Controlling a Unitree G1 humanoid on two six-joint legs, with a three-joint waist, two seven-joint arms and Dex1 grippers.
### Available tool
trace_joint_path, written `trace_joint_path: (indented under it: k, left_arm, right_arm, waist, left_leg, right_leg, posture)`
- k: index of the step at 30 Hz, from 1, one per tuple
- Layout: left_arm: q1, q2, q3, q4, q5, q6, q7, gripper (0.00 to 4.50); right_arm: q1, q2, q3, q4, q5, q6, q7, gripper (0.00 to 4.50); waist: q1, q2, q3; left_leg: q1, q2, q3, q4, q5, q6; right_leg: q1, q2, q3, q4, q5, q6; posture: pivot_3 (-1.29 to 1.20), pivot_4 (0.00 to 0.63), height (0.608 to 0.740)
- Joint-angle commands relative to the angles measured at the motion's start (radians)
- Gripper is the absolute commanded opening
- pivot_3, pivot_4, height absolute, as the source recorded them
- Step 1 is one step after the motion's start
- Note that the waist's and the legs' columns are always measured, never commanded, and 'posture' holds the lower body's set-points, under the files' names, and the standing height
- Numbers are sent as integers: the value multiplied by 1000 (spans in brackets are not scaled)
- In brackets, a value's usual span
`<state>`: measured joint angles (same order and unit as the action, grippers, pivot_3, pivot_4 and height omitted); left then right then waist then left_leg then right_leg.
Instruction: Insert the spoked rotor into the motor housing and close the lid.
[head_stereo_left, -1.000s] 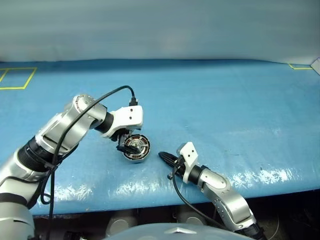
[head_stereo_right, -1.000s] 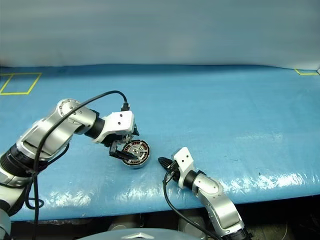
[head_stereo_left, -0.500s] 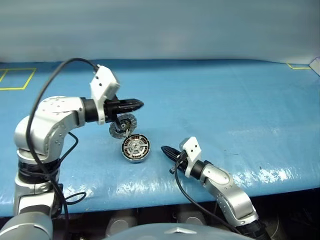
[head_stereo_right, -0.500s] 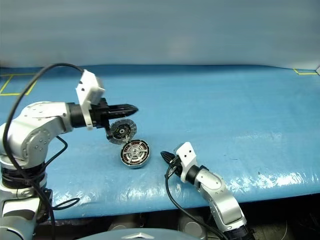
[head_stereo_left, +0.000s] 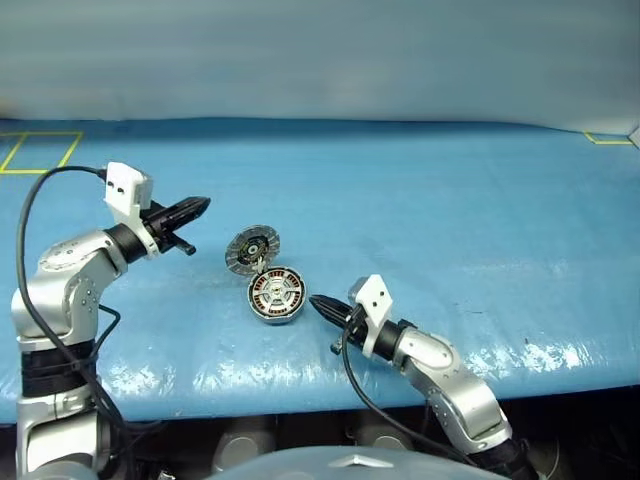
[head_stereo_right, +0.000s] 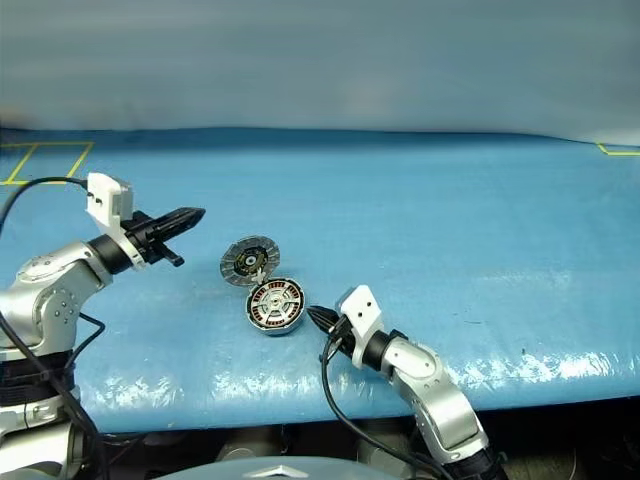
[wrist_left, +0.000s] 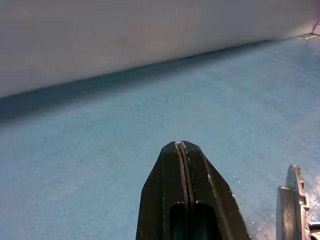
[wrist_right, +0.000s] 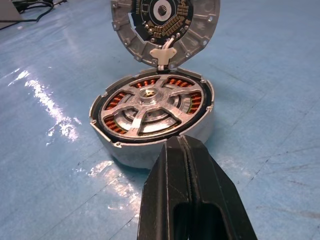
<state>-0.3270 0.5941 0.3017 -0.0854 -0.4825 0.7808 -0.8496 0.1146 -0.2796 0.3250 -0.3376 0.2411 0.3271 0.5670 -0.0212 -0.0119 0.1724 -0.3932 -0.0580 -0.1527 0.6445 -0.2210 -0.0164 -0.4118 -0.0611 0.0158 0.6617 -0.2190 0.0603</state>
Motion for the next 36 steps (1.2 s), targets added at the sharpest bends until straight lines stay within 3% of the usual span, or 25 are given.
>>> trace_joint_path:
  k: [1, 6, 17, 26, 36]
  left_arm:
    - [-46, 46, -45, 96, -91, 77, -143, 14]
    - [-130, 78, -134, 254, -101, 129, -236, 14]
    - [-280, 34, -290, 430, -28, 22, -326, 14]
    - [-264, 32, -362, 332, -57, 78, -408, 14]
    - [-159, 13, -402, 150, -120, 203, -378, 14]
  right_arm:
    - [23, 2, -11, -16, 5, -52, 5, 0]
    - [68, -4, -12, -18, -14, -61, -17, 0]
    - [114, 20, -18, 5, -28, -108, -53, 0]
    - [147, 58, -24, 67, -50, -200, -80, 0]
    - [120, 73, -35, 91, -57, -240, -90, 0]
  waist:
    - [-3, 0, 0]
    - [-5, 0, 0]
    - [-5, 0, 0]
    - [-8, 0, 0]
    - [-9, 0, 0]
  left_leg:
    - [0, 0, 0, 0, 0, 0]
    - [0, 0, 0, 0, 0, 0]
    - [0, 0, 1, -1, 0, 0]
    - [0, 1, 1, -2, 0, 0]
    - [0, 1, 1, -3, 0, 0]
  right_leg:
    - [0, 0, 0, 0, 0, 0]
    - [0, 1, -1, 0, 0, 0]
    - [-1, 0, 0, 0, 1, 0]
    - [-2, 0, 0, 0, 1, 0]
    - [-2, 0, 1, 0, 0, -1]
  posture:
    - [0, 150, 740]
    - [0, 150, 740]
    - [0, 150, 740]
    - [0, 150, 740]
    - [0, 150, 740]
